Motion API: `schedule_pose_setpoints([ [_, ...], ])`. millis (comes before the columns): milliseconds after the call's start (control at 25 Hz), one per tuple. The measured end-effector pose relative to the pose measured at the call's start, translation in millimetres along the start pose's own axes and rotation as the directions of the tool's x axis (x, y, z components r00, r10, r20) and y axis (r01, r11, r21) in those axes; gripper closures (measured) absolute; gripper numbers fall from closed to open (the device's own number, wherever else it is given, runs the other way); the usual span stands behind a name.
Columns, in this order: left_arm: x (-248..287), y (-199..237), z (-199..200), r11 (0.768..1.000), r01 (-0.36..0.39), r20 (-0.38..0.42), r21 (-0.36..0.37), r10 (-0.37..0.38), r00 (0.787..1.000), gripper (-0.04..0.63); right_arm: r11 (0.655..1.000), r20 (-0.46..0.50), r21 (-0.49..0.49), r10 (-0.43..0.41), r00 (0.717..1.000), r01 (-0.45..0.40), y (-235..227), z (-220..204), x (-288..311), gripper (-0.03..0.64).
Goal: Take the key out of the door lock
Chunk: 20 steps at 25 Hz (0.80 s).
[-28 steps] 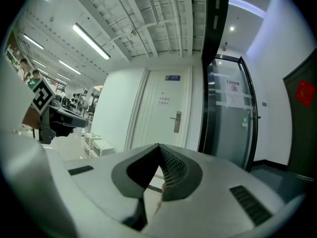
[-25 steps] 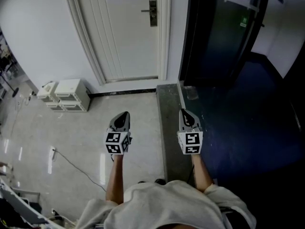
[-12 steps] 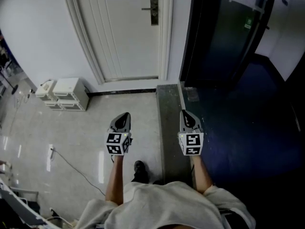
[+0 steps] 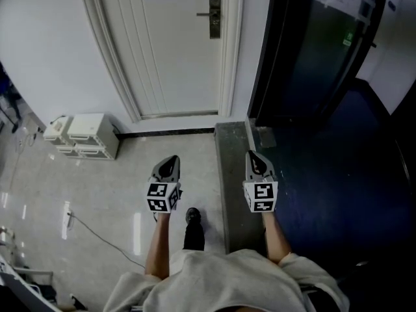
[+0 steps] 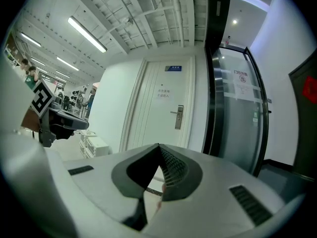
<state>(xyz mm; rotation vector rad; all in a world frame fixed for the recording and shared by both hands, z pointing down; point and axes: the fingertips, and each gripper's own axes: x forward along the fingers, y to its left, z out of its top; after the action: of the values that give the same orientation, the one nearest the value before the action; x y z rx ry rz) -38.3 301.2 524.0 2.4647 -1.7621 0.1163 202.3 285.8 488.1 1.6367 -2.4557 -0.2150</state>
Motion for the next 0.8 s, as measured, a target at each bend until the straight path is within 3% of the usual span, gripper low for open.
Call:
schedule_pose_setpoints([
  [800, 243, 190, 80, 0.994, 0.109, 0.015, 0.021, -0.109, 0.994, 0.578, 0.995, -0.010, -0.027, -0.092, 0.996, 0.091, -18, 58, 293, 0.594],
])
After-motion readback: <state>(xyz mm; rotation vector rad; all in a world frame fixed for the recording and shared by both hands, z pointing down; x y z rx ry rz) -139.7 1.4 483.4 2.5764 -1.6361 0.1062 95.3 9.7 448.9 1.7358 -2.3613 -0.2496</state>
